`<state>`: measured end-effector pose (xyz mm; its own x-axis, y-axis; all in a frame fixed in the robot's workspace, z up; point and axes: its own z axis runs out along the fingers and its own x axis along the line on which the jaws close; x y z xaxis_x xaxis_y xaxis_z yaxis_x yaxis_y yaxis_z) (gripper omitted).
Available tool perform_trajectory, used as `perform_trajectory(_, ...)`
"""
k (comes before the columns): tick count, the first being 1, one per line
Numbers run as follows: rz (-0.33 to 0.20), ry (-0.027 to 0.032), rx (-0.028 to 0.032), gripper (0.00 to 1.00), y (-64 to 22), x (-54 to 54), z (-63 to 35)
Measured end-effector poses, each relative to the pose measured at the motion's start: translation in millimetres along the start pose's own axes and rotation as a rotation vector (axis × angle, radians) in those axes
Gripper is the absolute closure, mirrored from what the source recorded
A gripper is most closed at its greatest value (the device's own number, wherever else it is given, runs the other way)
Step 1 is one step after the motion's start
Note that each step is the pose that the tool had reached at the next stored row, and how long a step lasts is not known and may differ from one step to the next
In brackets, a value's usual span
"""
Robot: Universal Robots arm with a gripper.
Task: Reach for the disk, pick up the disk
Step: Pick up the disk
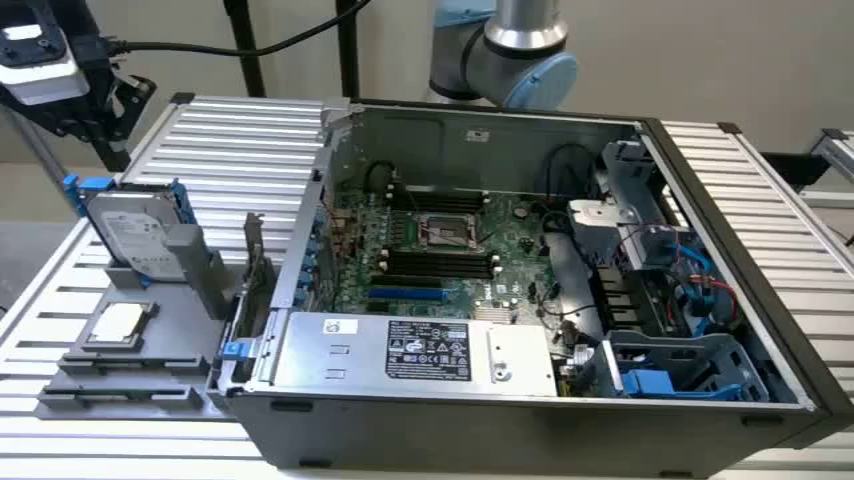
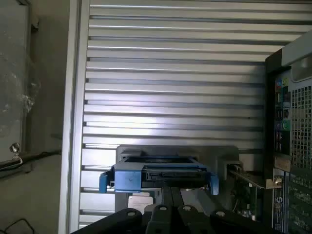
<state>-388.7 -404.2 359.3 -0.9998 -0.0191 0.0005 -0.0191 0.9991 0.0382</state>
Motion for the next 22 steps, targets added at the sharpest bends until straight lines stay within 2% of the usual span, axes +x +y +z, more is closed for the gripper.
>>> perform_trajectory(15,0.0,0.0001,0.0001,0.89,0.8,1.4,0.0)
perform_trajectory(22,0.0,0.0,0.0,0.89,9.6,23.6,0.4)
